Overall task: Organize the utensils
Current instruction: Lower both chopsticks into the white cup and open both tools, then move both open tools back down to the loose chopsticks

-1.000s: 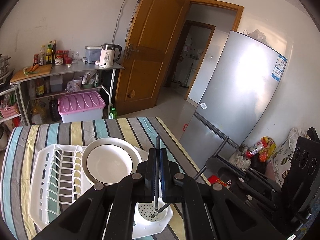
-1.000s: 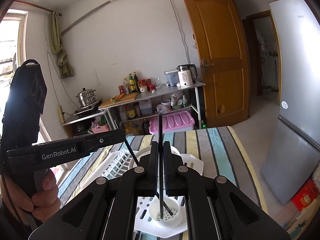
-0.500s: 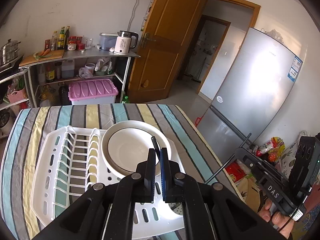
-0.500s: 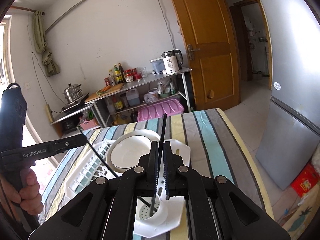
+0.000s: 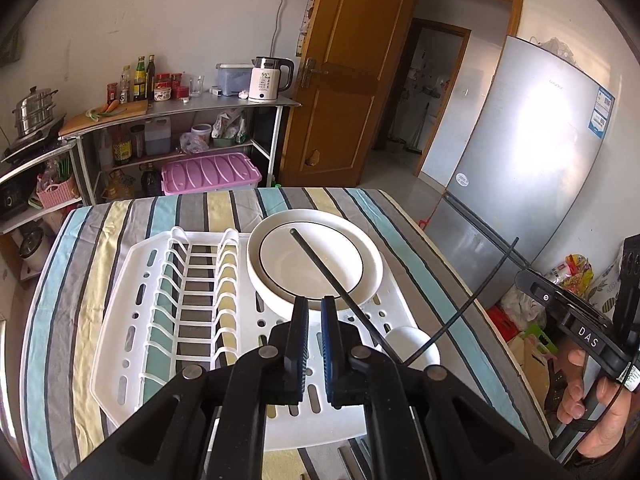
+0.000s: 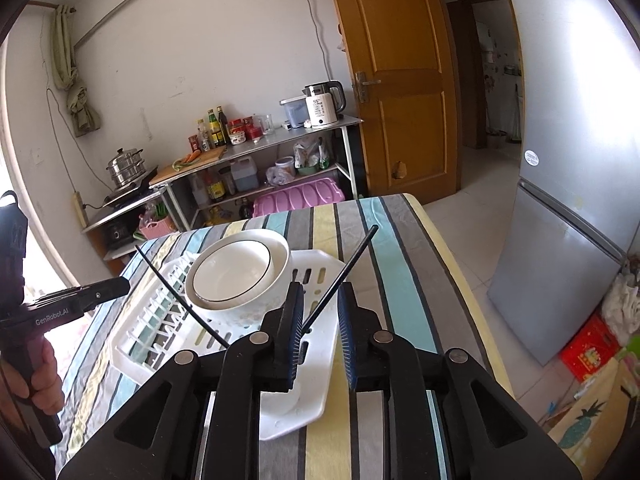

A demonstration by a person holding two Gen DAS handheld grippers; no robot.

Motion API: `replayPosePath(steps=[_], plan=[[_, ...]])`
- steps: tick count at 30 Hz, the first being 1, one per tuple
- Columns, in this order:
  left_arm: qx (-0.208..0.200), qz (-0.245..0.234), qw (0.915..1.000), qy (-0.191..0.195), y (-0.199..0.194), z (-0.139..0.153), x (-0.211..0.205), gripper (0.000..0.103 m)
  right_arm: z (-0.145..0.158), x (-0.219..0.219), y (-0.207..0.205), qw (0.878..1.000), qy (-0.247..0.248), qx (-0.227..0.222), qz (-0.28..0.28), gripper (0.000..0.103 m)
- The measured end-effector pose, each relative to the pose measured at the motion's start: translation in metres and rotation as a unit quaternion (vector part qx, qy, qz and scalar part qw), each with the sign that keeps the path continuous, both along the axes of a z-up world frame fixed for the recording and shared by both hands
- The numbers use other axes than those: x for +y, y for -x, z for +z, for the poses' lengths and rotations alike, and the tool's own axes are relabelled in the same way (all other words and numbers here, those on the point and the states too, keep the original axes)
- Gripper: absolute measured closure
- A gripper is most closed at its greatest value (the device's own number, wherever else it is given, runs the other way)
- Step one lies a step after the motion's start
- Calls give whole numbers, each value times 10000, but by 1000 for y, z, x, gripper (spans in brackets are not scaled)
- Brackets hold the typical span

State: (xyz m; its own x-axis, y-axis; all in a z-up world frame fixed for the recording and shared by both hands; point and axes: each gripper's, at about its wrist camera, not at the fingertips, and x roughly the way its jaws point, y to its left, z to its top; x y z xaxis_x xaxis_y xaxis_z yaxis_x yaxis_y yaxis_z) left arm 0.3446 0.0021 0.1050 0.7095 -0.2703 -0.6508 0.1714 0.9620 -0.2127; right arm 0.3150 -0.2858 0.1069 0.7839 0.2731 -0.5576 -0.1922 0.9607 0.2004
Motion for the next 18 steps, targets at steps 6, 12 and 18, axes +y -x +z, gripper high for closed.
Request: replayPosePath(steps=[6,12,18], plan=[[-224,-41,9993,-298,45,4,-3,94,3,2,35,9998,88,-140,79,80],[-359,-140,9975,-597,109,-12,-6,94,-1,14,90,9988,94,-340,340,76],[-361,-235,9968,-680,171,-32,-5,94,-15,32,139,9975,173,-306,617,76]])
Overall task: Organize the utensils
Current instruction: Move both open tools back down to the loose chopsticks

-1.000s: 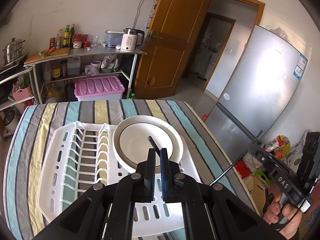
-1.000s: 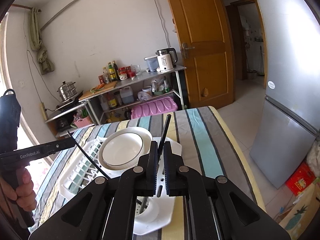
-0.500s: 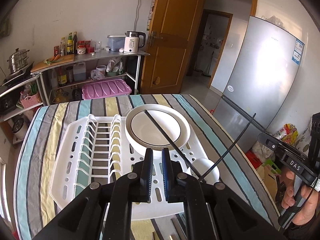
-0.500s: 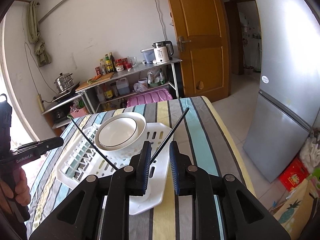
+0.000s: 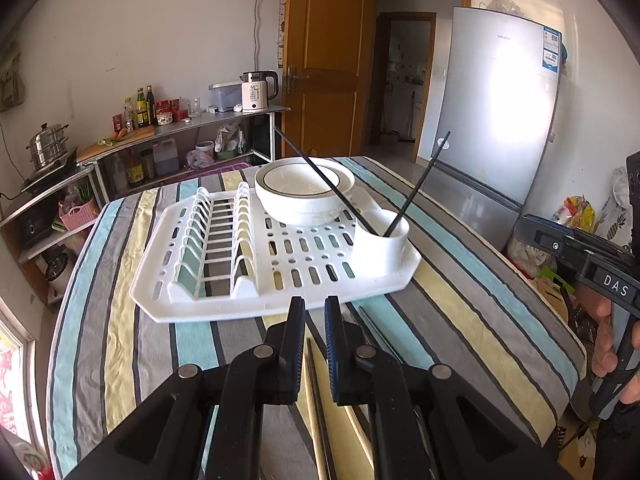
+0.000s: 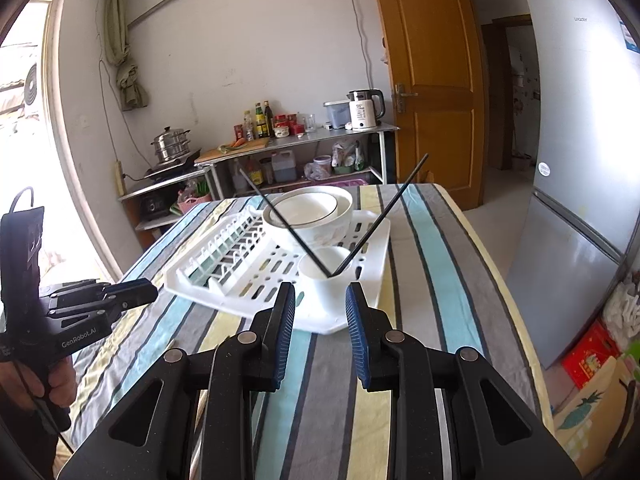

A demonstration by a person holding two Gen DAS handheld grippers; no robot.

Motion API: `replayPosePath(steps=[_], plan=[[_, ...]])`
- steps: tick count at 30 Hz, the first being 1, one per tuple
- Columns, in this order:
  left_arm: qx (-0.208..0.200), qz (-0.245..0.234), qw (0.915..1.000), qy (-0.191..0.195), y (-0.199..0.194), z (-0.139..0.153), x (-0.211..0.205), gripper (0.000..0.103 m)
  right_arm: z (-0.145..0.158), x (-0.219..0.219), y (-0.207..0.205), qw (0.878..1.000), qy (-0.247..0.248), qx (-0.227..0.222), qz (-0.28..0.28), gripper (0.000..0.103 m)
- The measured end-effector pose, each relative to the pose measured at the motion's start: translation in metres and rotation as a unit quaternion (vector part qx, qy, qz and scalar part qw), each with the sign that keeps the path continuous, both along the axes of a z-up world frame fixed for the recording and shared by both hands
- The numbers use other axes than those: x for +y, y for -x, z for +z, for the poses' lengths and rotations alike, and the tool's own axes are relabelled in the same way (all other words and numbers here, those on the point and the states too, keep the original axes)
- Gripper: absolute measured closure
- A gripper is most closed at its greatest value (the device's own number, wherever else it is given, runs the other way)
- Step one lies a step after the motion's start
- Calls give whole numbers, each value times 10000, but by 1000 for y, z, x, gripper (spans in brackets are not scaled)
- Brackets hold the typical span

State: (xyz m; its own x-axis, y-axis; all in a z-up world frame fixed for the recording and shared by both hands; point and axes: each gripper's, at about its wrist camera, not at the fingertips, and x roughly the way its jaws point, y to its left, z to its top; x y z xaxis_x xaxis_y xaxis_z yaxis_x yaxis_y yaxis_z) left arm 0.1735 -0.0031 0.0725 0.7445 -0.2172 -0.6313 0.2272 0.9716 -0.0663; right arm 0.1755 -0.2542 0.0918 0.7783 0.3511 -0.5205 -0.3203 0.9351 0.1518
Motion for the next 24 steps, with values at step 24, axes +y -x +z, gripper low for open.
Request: replayPosePath(steps=[24], plan=[[462,193,9987,13,43,-54,23,83,-53,38,27,9974,193,500,473,76]])
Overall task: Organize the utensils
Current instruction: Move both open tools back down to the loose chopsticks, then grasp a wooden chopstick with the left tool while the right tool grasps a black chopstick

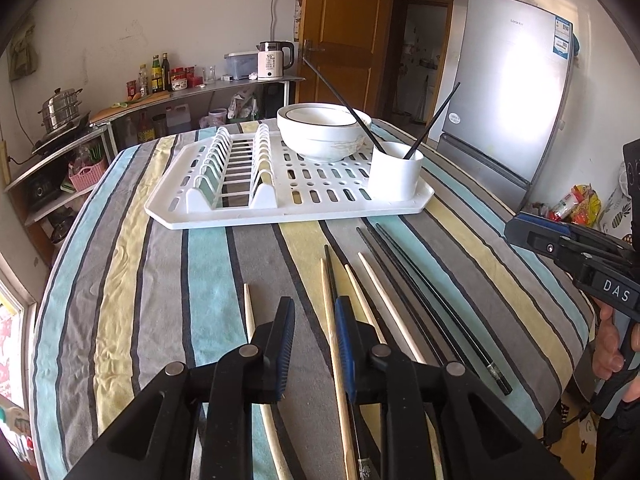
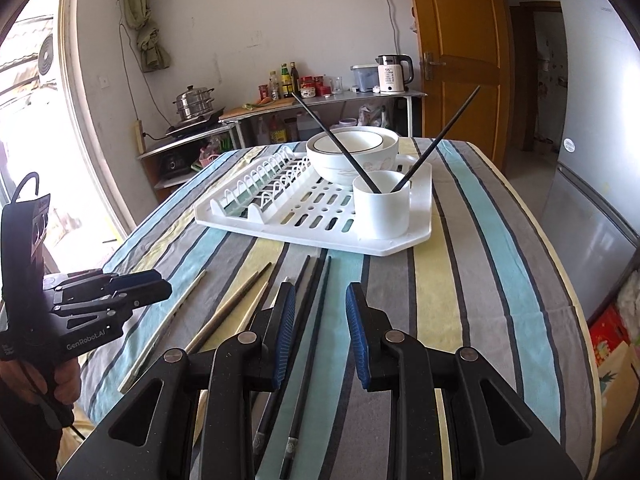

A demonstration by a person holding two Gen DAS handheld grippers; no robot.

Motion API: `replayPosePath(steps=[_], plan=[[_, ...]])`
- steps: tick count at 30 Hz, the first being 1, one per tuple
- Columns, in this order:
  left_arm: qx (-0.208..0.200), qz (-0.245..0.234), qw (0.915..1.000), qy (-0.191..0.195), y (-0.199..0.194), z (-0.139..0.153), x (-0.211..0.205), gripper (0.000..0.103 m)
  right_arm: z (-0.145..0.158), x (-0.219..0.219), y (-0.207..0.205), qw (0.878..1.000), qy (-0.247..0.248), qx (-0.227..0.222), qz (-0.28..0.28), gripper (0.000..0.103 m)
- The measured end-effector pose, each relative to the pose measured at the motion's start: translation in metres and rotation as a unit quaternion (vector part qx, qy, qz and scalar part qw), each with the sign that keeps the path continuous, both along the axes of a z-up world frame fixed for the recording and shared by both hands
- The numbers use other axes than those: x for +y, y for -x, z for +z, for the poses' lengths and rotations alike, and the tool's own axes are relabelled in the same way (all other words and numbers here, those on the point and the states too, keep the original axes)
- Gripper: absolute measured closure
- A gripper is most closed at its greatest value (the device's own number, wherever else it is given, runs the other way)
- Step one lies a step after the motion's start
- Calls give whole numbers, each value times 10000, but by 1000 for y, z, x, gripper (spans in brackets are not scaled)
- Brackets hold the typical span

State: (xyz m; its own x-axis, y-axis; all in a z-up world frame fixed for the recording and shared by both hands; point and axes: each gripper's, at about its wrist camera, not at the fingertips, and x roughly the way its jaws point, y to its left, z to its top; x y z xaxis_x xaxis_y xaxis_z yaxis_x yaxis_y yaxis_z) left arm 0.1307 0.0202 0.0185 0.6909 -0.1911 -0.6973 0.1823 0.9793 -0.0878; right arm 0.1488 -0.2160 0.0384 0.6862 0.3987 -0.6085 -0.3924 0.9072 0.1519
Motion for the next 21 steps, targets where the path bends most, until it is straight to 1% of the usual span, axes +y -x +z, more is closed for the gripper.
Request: replayPosePath(steps=[6,9,13,21], plan=[[277,-1,9996,-64,-22,-18,-6,83,-18,9,-13,9997,96,232,60,76],[426,-14,9991,-16,-33,-27,-6,83,-28,13,-23,9992,136,370,84,76],[624,-54,9980,-45,-50,-38,-9,83,-41,18,-34,9982,170,557,104,76],[761,-138,9968,-190,-76,-48,-20,82,-53,25,-47,9970,237,717,159,76]])
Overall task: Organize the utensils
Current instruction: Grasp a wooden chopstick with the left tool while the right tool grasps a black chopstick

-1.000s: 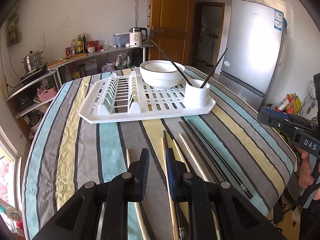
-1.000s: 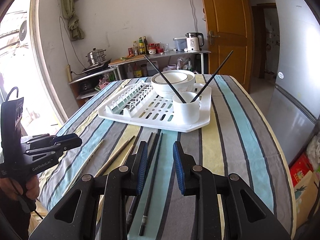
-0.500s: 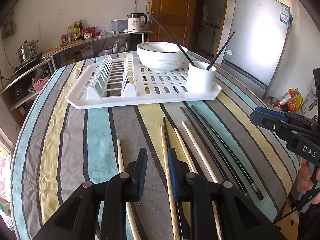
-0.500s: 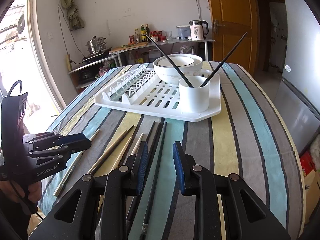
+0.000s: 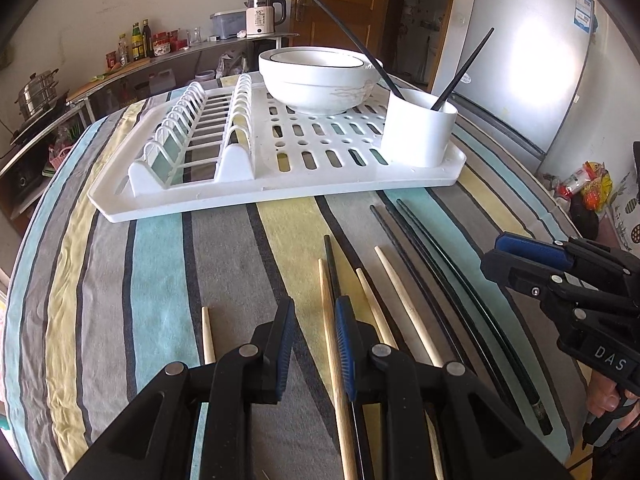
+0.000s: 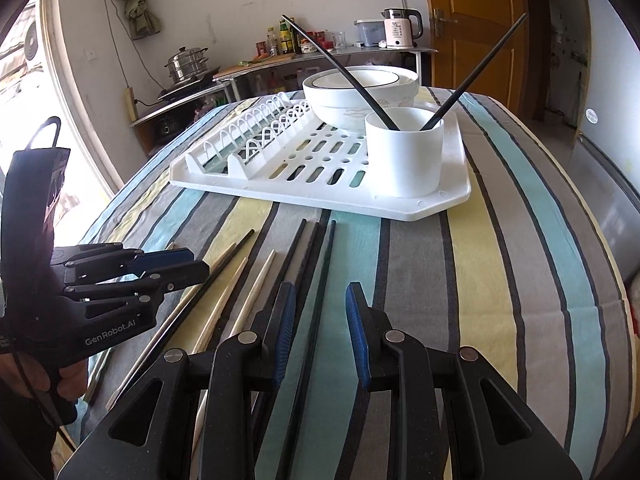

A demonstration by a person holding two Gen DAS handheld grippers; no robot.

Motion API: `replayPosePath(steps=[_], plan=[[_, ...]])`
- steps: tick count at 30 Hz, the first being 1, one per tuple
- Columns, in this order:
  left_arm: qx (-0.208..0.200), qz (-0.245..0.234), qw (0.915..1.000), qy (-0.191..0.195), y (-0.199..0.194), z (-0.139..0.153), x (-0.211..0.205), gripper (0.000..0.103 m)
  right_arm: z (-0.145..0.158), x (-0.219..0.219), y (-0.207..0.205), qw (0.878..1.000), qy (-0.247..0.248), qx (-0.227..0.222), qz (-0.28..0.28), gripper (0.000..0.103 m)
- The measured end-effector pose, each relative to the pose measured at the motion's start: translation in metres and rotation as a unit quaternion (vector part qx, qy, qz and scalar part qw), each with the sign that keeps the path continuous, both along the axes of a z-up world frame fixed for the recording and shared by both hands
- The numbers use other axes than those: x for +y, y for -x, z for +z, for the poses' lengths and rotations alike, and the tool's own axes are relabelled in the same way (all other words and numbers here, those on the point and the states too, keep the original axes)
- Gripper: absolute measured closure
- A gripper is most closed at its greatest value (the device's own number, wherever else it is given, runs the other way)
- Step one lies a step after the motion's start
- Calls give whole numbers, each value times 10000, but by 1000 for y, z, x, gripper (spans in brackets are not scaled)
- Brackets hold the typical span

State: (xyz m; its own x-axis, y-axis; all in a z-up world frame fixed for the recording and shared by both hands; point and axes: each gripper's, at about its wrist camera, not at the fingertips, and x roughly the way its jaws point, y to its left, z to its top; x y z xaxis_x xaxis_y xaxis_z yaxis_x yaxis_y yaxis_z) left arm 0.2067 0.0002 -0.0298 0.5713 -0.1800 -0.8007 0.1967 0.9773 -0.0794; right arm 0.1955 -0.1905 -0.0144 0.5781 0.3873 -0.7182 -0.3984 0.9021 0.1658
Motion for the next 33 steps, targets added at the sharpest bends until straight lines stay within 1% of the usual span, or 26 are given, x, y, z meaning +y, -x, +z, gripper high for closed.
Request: replayPosePath(steps=[3,7,12,13,15,16,18,20,27,30,33], plan=[[-32,44,10000,-4,-2,-1,1,79,-2,1,-3,10000,4,28,7,76],[-25,159,9999,-11,-2,-3,7,70,-5,1,-6,10000,5,68,10,76],[-5,176,9998,-114,-1,-1,4,70,-9,4,-10,9999,33,122,19,76],[18,121,9998,-181,-2,-3,1,70,-10,4,-11,9999,41,134,22,76],[-92,19,9990,-426,-3,-6,-8,68,-10,5,-12,9999,54,145,25,76],[-141,-7,9987,-483,-3,-6,-10,67,-10,5,-12,9999,53,151,29,76],[-110,28,9992,-389,-3,-5,-6,67,-10,5,-12,9999,56,148,26,76],[-133,122,9989,-430,-3,-5,-1,65,-10,4,-12,9999,73,136,17,76],[-33,360,9985,-415,-5,-4,7,67,-14,11,-22,9996,170,208,88,76],[-53,412,9982,-425,-8,-4,6,70,-18,14,-32,9992,223,308,89,76],[-77,469,9979,-450,-11,-4,6,77,-20,19,-40,9988,334,336,87,76]])
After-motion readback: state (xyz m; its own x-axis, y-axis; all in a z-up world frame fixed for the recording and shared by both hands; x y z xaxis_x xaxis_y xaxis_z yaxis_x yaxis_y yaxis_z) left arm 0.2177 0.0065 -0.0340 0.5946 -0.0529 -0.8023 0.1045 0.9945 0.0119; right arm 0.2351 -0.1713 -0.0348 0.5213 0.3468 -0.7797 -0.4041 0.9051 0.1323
